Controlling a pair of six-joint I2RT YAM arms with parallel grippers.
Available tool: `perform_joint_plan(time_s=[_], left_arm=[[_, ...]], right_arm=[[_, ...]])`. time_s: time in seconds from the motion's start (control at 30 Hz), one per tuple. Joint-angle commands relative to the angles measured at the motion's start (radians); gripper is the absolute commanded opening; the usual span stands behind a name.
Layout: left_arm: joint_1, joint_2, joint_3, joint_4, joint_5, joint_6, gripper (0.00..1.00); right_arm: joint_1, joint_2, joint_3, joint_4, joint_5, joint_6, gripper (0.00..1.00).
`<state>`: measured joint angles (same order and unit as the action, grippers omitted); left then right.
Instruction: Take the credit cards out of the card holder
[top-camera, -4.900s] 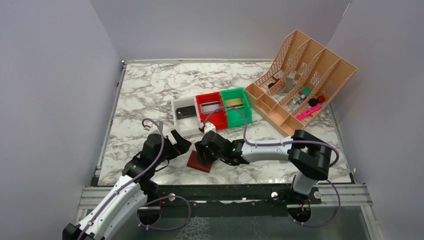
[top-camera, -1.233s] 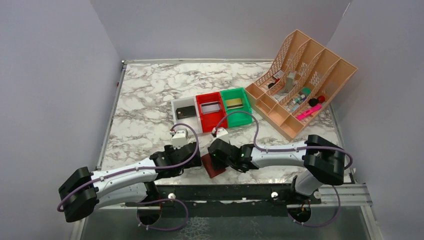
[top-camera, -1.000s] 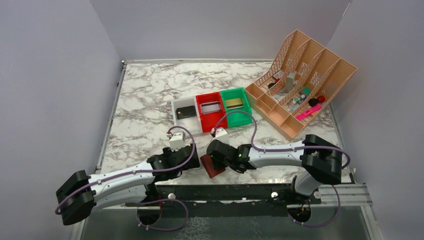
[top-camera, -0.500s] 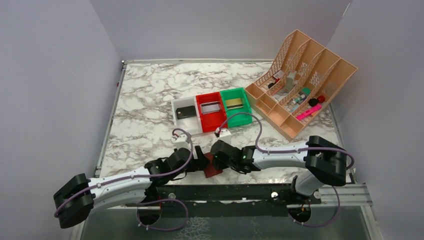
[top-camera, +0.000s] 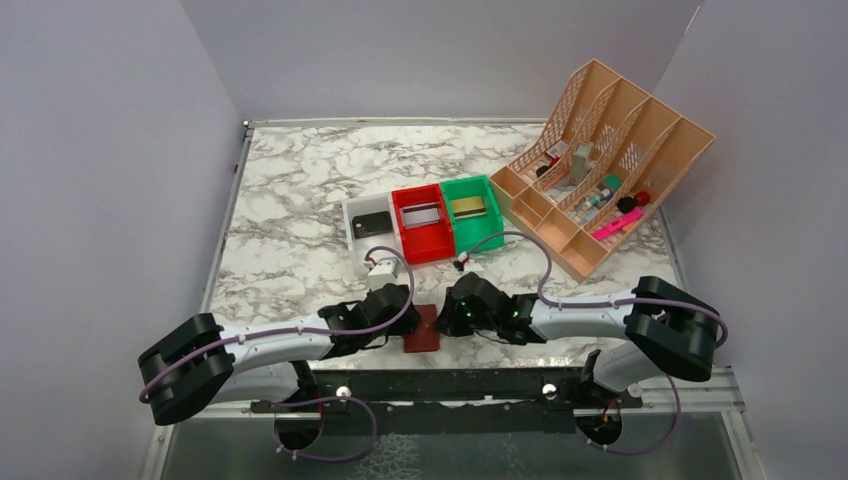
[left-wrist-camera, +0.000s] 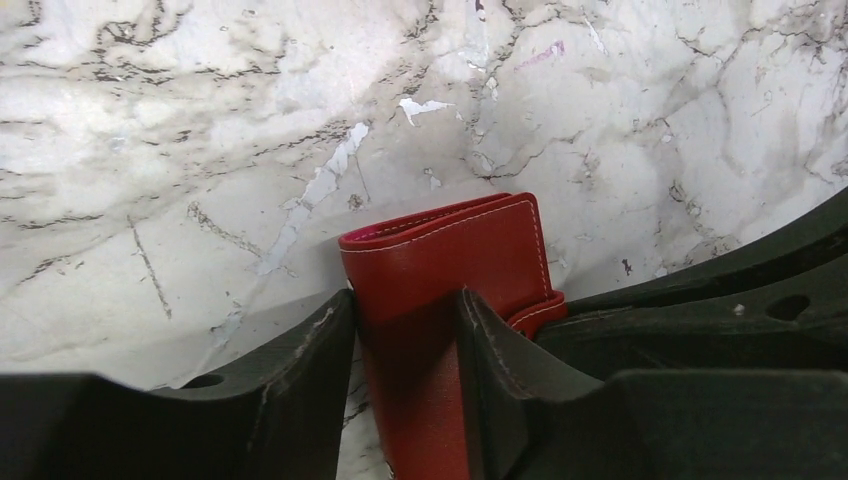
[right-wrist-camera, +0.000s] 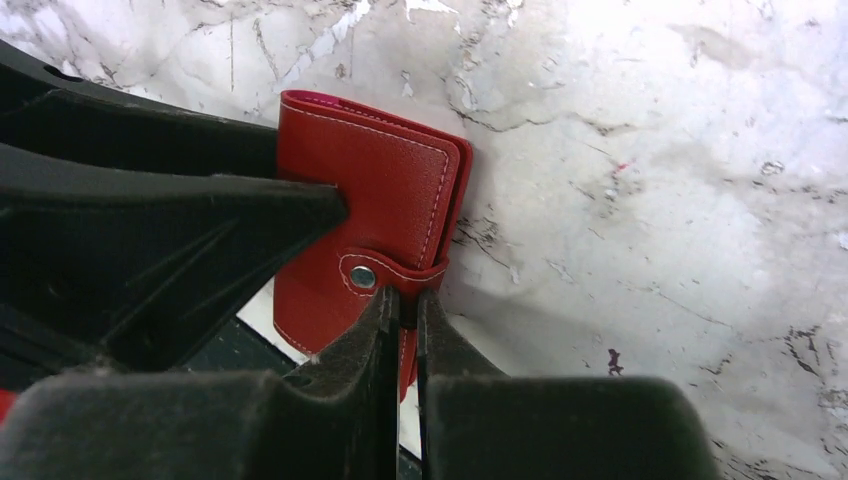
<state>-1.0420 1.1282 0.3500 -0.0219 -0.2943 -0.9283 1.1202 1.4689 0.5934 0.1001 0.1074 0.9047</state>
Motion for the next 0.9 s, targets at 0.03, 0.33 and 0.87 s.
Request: perform_joint_plan(time_s=[0.03, 0.33, 0.87], left_arm=[[-0.007, 0.032, -0.035, -0.092, 0.031, 0.006, 0.41], [-0.007, -0.092, -0.089, -0.081, 0.022, -0.016, 0.38], [-0.007, -0.175, -0.123, -0.064, 0.011, -0.087, 0.35]], right_arm=[[-0.032, -0.042, -0.046, 0.084, -0.082, 0.044, 0.09], [-0.029, -0.076, 0.099, -0.235, 0.073, -0.124, 0.32], [0.132, 0.104, 0.319, -0.371, 0.198, -0.168, 0.40]])
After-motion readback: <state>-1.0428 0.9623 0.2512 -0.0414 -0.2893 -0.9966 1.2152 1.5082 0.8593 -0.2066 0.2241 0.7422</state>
